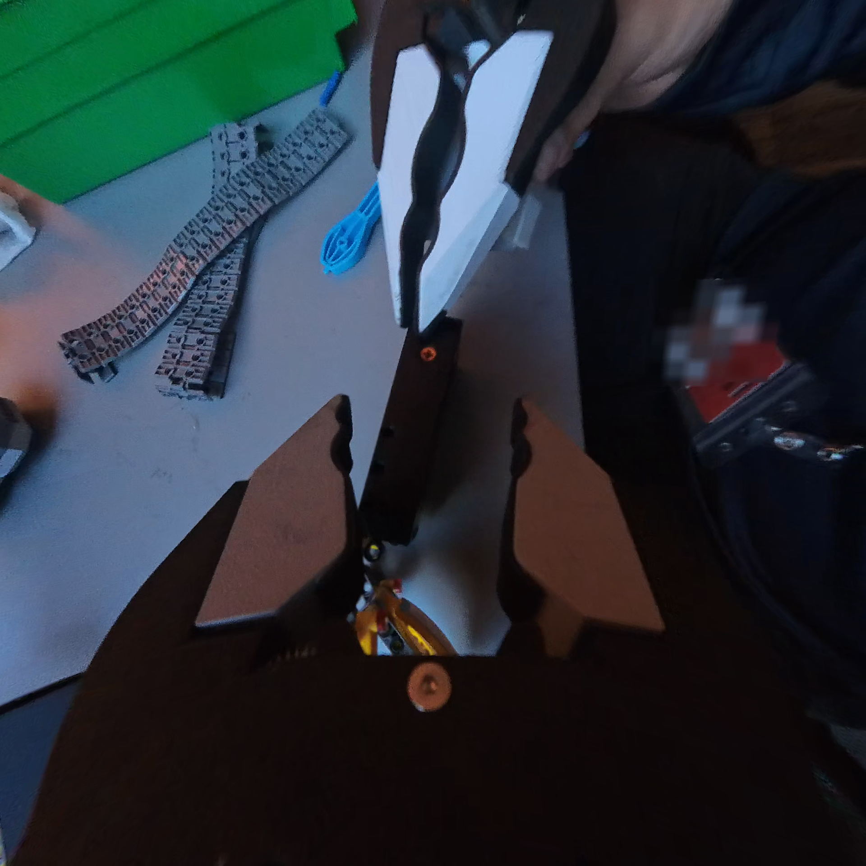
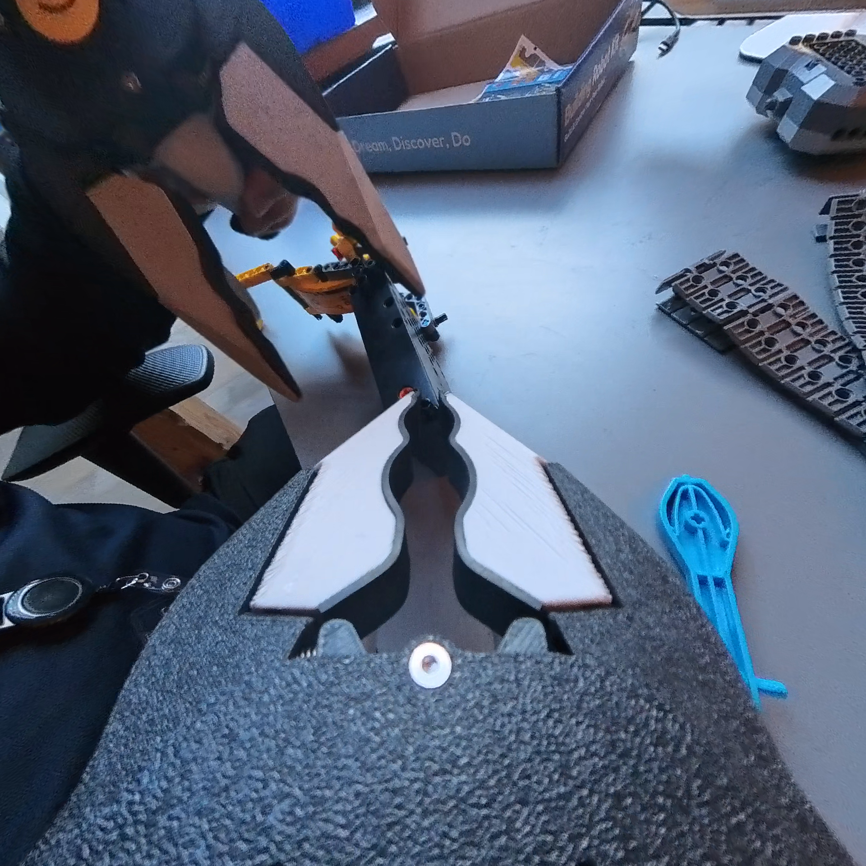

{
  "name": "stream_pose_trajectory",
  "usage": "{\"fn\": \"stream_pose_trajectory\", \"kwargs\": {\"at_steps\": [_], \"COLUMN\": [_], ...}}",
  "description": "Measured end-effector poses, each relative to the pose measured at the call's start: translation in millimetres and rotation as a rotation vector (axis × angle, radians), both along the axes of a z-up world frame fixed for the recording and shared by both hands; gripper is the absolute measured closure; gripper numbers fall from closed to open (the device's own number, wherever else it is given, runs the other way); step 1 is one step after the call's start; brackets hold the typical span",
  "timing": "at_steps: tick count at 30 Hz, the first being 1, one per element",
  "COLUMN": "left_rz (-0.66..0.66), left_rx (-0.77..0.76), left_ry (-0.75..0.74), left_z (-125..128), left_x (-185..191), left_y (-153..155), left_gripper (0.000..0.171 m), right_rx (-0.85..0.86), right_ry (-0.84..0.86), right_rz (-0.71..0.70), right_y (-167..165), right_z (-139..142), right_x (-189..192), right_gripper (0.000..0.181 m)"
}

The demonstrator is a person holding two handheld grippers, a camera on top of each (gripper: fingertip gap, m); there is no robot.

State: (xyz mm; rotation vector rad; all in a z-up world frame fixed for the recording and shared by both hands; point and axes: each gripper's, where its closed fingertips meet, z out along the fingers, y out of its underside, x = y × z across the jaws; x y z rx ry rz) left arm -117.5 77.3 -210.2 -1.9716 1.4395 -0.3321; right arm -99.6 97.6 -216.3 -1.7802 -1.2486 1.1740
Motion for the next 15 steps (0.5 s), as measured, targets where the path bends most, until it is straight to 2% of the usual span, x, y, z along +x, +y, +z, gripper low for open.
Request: {"fn": "stream_pose_trajectory", "kwargs": {"at_steps": [3,8,12,15], "left_rz": [0.055,0.070,0.057,0.061], "left_rx": [0.035,0.173,0.178,0.184], "left_ry": [0.077,0.173,0.173,0.124], "left_z": [-14.7,-21.6,-20.5,-14.2], "left_x": [-8.4,-20.9,-19.3,-13.3], "left_y": [12.4,23.9,24.6,27.8], "left_gripper": [0.108,0.119,0.119,0.122], "right_rx": [0.029,0.164,0.175,0.209], "right_ry": [0.005,-0.002,0.002,-0.013], "right_rz": [-0.012,0.003,0.045,0.009], "right_y": [1.7,0.0,-3.9,3.8], "right_z": [-0.1,0.4,0.8,0.9], "right_x": [0.0,0.2,-0.9,-0.7], "right_gripper": [0.178,0.178,0.179,0.179]}}
